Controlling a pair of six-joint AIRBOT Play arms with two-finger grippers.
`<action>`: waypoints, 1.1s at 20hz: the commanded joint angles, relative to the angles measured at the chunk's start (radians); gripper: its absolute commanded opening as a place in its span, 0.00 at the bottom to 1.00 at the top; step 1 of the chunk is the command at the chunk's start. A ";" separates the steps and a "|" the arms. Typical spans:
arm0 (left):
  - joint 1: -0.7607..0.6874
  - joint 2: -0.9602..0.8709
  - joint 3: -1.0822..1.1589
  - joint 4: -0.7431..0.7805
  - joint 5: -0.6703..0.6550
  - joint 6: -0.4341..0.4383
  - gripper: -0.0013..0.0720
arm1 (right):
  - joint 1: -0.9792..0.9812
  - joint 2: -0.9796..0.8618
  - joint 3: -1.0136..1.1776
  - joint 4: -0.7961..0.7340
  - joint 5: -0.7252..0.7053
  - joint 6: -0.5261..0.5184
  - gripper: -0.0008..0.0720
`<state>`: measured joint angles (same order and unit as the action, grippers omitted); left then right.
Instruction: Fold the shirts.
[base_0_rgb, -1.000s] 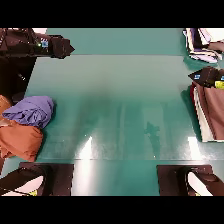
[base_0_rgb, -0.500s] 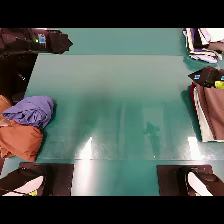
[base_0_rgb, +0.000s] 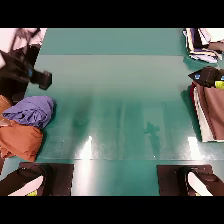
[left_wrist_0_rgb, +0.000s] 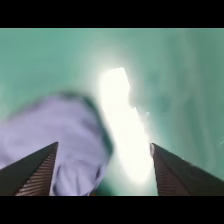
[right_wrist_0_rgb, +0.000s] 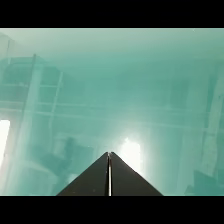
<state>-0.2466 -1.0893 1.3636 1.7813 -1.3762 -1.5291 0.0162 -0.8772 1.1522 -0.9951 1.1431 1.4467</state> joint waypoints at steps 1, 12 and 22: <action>0.000 0.003 -0.251 0.202 0.083 -0.126 0.94 | 0.000 0.000 0.001 0.000 0.000 0.000 0.04; 0.137 0.003 -0.555 0.254 0.289 -0.375 0.15 | 0.000 0.000 0.001 0.000 0.001 0.000 0.04; 0.136 0.163 -0.028 0.128 0.263 -0.288 0.05 | 0.001 0.016 0.114 0.060 -0.045 0.000 0.04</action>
<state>-0.1093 -0.9852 1.1244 2.0014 -1.1149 -1.9007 0.0162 -0.8650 1.2022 -0.9539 1.1152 1.4467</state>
